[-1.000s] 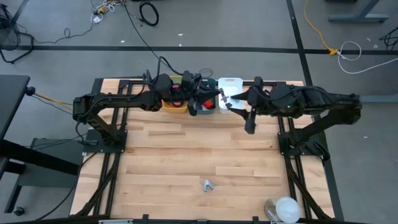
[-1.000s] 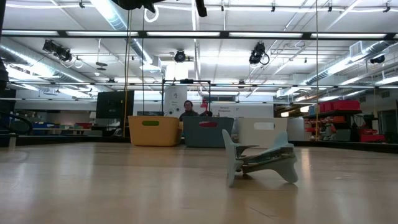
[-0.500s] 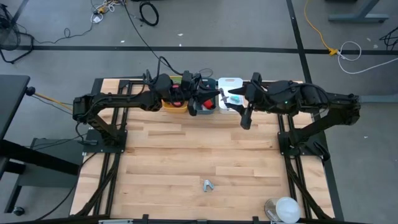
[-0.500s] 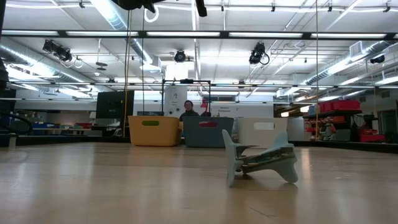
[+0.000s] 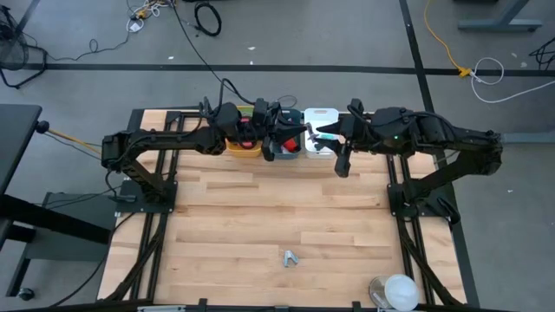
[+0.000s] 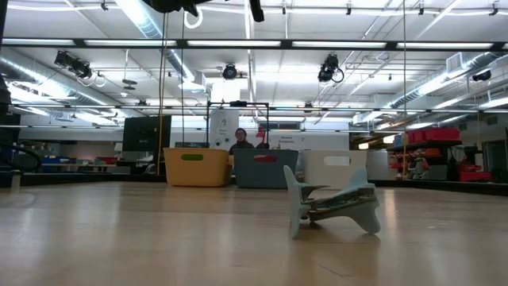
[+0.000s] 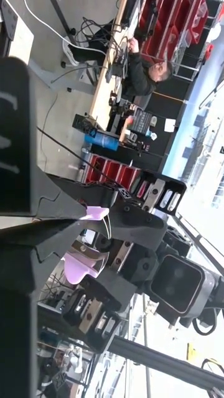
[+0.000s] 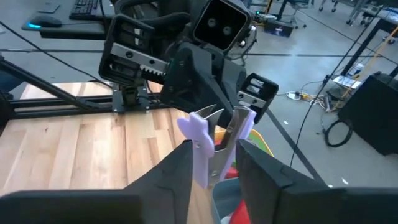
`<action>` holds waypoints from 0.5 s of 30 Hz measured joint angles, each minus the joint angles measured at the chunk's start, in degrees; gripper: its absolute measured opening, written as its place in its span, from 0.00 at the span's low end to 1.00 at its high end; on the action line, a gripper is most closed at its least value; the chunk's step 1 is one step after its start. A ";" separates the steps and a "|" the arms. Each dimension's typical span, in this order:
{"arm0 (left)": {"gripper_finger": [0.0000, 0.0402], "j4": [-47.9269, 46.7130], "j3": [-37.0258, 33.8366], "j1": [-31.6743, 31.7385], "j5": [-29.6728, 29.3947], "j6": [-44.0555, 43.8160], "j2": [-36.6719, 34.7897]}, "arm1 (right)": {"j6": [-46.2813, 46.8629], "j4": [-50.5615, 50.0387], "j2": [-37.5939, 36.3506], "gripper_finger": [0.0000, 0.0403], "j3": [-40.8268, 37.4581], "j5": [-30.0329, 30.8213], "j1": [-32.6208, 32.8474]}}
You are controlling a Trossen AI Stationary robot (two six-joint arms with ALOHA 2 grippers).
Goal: Pick and place Stapler, Stapler remover, tape
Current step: Put the purple staple remover into the white bin
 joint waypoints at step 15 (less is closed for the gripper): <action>0.01 0.00 -0.02 0.00 -0.04 -0.33 0.00 | -1.51 0.06 0.00 0.09 0.00 -0.02 -0.05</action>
